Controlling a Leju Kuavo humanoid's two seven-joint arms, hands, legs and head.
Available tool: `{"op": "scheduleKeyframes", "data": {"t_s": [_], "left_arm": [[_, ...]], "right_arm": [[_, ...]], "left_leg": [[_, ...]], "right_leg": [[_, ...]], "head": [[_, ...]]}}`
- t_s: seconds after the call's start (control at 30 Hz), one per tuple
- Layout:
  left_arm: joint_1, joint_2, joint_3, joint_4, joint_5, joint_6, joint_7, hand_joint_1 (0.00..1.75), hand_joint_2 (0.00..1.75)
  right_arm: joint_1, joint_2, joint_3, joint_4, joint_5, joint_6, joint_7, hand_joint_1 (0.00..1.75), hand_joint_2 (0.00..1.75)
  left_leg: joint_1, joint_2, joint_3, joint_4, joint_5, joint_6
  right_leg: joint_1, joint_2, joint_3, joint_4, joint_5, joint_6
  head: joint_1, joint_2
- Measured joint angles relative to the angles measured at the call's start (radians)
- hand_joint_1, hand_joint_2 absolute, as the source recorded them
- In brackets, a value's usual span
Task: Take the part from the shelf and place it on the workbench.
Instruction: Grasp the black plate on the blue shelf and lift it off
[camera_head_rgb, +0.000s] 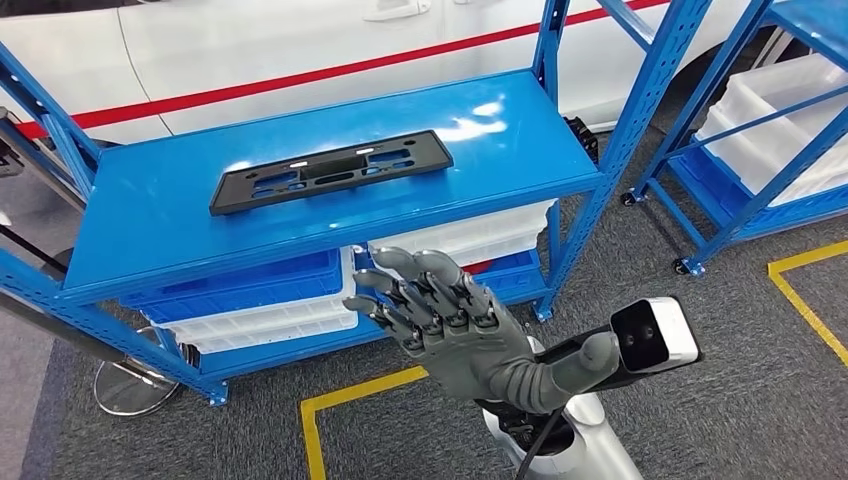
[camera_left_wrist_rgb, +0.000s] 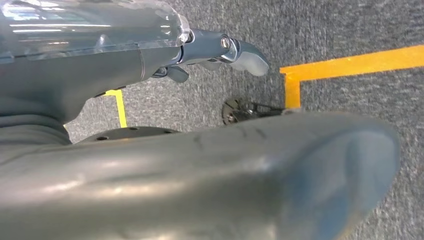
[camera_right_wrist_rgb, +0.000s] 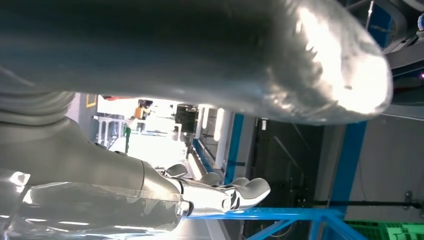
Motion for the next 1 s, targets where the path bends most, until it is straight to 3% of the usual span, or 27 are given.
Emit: {"op": "scheduleKeyframes", "data": {"t_s": [0.07,0.1,0.13,0.2,0.27,0.33,0.43,0.5,0.57,0.63,0.67,0.73,0.77,0.8,0.93,1.0], "left_arm": [[0.002,0.000,0.000,0.000,0.000,0.000,0.000,0.00,0.00],[0.003,0.000,0.000,0.000,0.000,0.000,0.000,0.00,0.00],[0.004,0.000,0.000,0.000,0.001,0.000,0.000,0.00,0.00],[0.006,0.000,0.000,0.000,0.002,0.000,0.000,0.00,0.00],[0.005,0.002,0.000,0.002,0.003,0.000,0.000,0.00,0.00],[0.004,0.003,0.000,0.004,0.003,0.000,0.000,0.00,0.00],[0.005,0.003,0.000,0.004,0.003,0.000,0.000,0.00,0.00],[0.005,0.003,0.000,0.004,0.003,0.000,0.000,0.00,0.00],[0.004,0.003,0.000,0.004,0.003,0.000,0.000,0.00,0.00],[0.006,0.003,0.000,0.004,0.003,-0.001,0.000,0.00,0.00],[0.007,0.003,0.000,0.004,0.003,-0.001,0.000,0.00,0.00],[0.007,0.002,0.000,0.004,0.003,-0.001,0.000,0.00,0.00],[0.006,0.002,0.000,0.004,0.004,-0.001,0.000,0.00,0.00],[0.006,0.002,0.000,0.004,0.004,-0.001,0.001,0.00,0.00],[0.003,0.002,0.000,0.004,0.006,-0.001,0.000,0.00,0.00],[0.002,0.003,0.000,0.004,0.006,-0.001,-0.001,0.00,0.00]], "right_arm": [[0.001,0.000,0.000,0.004,0.000,0.000,0.000,0.00,0.00],[0.001,0.000,0.000,0.006,0.000,0.000,0.000,0.00,0.00],[0.002,0.000,0.000,0.009,0.000,0.000,0.000,0.00,0.00],[0.002,0.000,0.000,0.011,0.001,0.000,-0.001,0.00,0.00],[0.002,0.000,0.000,0.013,0.002,0.000,-0.001,0.00,0.00],[0.002,0.000,0.000,0.015,0.004,0.002,-0.002,0.00,0.00],[0.000,0.001,0.000,0.016,0.004,0.006,-0.003,0.00,0.00],[-0.003,0.001,0.001,0.017,0.004,0.008,-0.005,0.00,0.00],[-0.003,0.000,0.001,0.019,0.005,0.008,-0.005,0.00,0.00],[-0.002,0.000,0.001,0.022,0.005,0.008,-0.005,0.00,0.00],[-0.002,0.000,0.001,0.023,0.005,0.008,-0.005,0.00,0.00],[-0.003,0.000,0.001,0.024,0.005,0.008,-0.005,0.00,0.00],[-0.004,0.000,0.001,0.025,0.004,0.007,-0.004,0.00,0.00],[-0.004,0.000,0.001,0.026,0.004,0.007,-0.002,0.00,0.00],[-0.005,0.002,0.001,0.027,0.003,0.005,-0.001,0.00,0.00],[-0.005,0.006,0.001,0.026,0.003,0.007,0.000,0.00,0.00]], "left_leg": [[0.005,0.000,-0.078,0.130,-0.041,-0.009],[0.006,0.000,-0.105,0.164,-0.040,-0.011],[0.007,0.000,-0.116,0.166,-0.020,-0.011],[0.007,0.001,-0.081,0.054,0.068,-0.004],[0.000,0.001,-0.032,-0.065,0.119,0.011],[-0.008,0.003,-0.014,-0.105,0.113,0.027],[-0.003,0.000,0.012,-0.127,0.106,0.046],[-0.001,0.000,0.034,-0.134,0.100,0.056],[-0.002,0.000,0.046,-0.135,0.088,0.061],[-0.003,-0.001,0.061,-0.134,0.074,0.060],[-0.002,-0.002,0.074,-0.134,0.064,0.058],[-0.002,-0.002,0.101,-0.134,0.042,0.051],[-0.002,-0.003,0.110,-0.133,0.032,0.046],[-0.003,-0.002,0.112,-0.133,0.024,0.040],[-0.002,0.000,0.119,-0.109,0.008,0.017],[0.001,0.000,0.072,-0.018,-0.011,0.008]], "right_leg": [[0.001,0.000,0.007,0.000,-0.009,-0.004],[0.001,0.000,0.012,0.000,-0.015,-0.004],[0.001,0.001,0.020,0.000,-0.021,-0.003],[0.001,0.003,0.039,0.000,-0.035,0.001],[0.002,0.003,0.053,-0.001,-0.046,0.009],[0.002,0.003,0.056,-0.001,-0.049,0.021],[0.001,0.001,0.059,0.025,-0.050,0.038],[0.000,0.000,0.019,0.103,-0.082,0.045],[0.000,0.000,-0.060,0.217,-0.121,0.051],[0.000,0.000,-0.115,0.260,-0.114,0.053],[0.000,0.000,-0.115,0.228,-0.080,0.051],[0.001,-0.002,-0.083,0.107,0.011,0.045],[0.003,-0.003,-0.069,0.051,0.037,0.041],[0.006,-0.004,-0.063,0.022,0.048,0.035],[0.008,0.000,-0.043,0.006,0.027,0.005],[0.005,-0.001,-0.019,0.001,0.014,-0.003]], "head": [[0.000,0.000],[0.000,0.000],[0.000,0.000],[0.000,0.000],[0.000,0.000],[0.000,0.000],[0.001,0.000],[0.003,0.000],[0.003,0.000],[0.003,0.000],[0.003,0.000],[0.003,0.000],[0.003,0.000],[0.003,0.000],[0.003,0.000],[0.002,0.000]]}}
